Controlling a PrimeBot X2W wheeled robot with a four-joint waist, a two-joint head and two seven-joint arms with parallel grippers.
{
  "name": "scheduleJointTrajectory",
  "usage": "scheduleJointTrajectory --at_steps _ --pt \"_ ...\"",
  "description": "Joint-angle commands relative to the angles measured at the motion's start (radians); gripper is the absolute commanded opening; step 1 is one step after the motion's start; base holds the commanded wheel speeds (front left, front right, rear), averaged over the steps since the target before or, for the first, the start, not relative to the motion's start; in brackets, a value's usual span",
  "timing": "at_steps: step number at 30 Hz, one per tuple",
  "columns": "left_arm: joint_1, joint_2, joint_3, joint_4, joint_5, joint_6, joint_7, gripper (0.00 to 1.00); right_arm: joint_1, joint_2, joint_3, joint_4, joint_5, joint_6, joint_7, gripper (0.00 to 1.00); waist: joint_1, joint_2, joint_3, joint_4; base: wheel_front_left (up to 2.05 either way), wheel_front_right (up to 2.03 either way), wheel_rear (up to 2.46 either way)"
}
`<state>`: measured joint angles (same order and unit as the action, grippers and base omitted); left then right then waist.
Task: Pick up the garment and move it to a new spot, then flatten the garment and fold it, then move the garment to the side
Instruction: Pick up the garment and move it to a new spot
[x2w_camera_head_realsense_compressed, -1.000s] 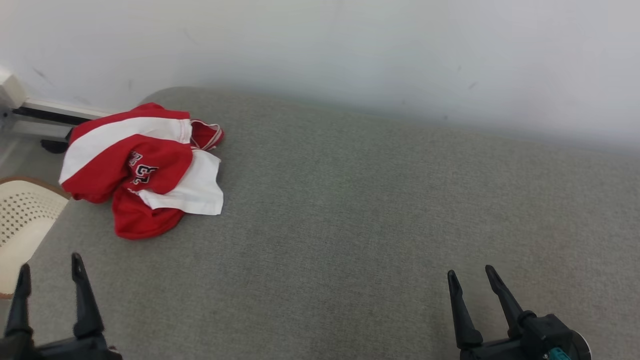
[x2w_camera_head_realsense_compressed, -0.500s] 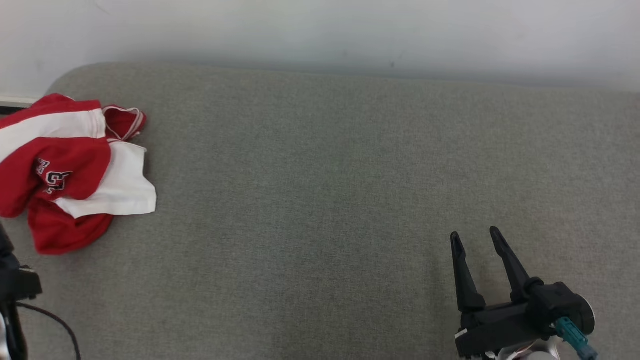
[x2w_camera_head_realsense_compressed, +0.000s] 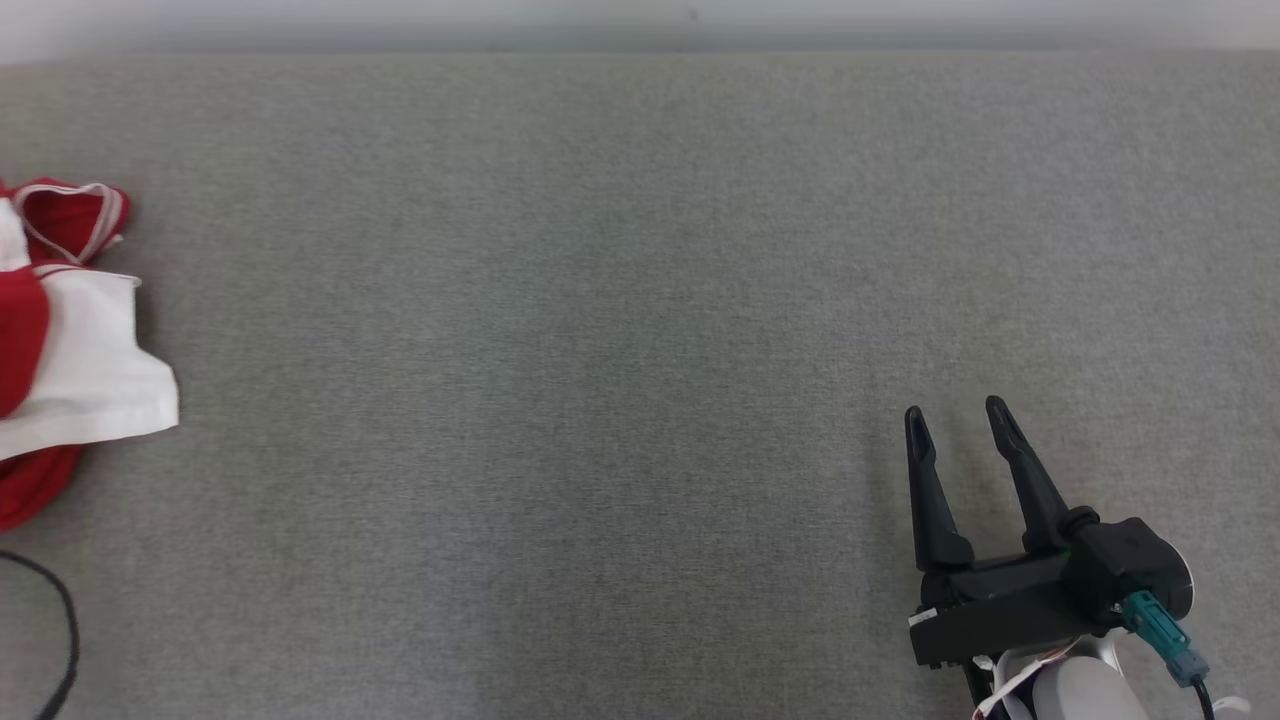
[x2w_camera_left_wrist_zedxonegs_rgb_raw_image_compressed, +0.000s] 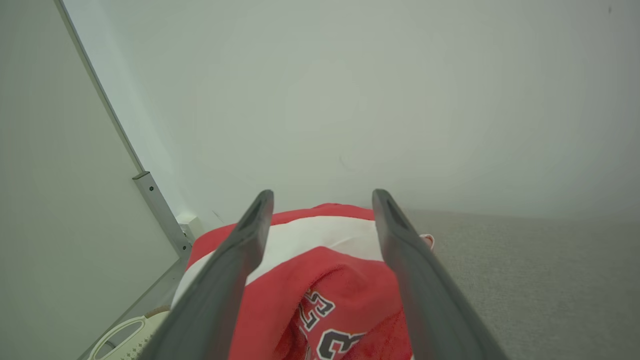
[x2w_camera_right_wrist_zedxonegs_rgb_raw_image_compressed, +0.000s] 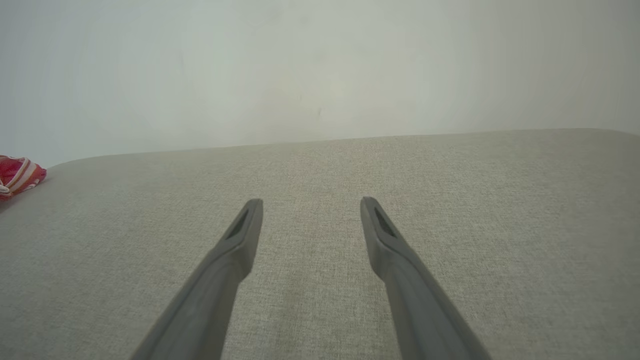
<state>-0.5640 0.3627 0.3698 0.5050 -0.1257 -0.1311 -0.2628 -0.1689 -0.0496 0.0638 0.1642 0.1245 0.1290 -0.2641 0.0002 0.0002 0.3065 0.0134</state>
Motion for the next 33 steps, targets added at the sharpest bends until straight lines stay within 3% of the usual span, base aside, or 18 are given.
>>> scheduleJointTrajectory --at_steps 1,7,18,20,28,33 --pt "-0.031 0.026 -0.001 0.064 -0.009 0.002 0.004 1.00 -0.014 -0.001 -0.002 -0.001 0.003 0.003 -0.001 1.00 -0.0002 -0.0002 0.035 -0.034 0.00 0.00 0.00" --pt "-0.110 0.083 -0.004 0.264 -0.013 0.011 0.038 1.00 -0.019 -0.001 -0.005 -0.001 0.001 0.003 -0.001 1.00 -0.0002 -0.0002 0.049 -0.055 0.00 0.00 0.00" --pt "-0.194 0.115 -0.021 0.502 -0.037 0.009 0.150 1.00 -0.009 -0.001 -0.009 0.002 -0.011 0.003 -0.001 1.00 -0.0002 -0.0002 0.042 -0.058 0.00 0.00 0.00" --pt "-0.206 0.121 -0.027 0.526 -0.042 0.008 0.135 0.00 -0.012 -0.001 -0.006 0.004 -0.012 0.003 -0.001 1.00 -0.0002 -0.0002 0.038 -0.058 0.00 0.00 0.00" --pt "-0.251 0.162 -0.068 0.584 -0.046 0.000 0.035 0.00 0.010 -0.001 -0.005 0.014 -0.011 0.003 -0.001 1.00 -0.0002 -0.0002 -0.002 -0.044 0.00 0.00 0.00" --pt "-0.290 0.190 -0.134 0.527 -0.061 0.002 0.000 0.00 0.028 -0.001 -0.010 0.023 -0.002 0.003 -0.001 1.00 -0.0002 -0.0002 -0.038 -0.030 0.00 0.00 0.00"
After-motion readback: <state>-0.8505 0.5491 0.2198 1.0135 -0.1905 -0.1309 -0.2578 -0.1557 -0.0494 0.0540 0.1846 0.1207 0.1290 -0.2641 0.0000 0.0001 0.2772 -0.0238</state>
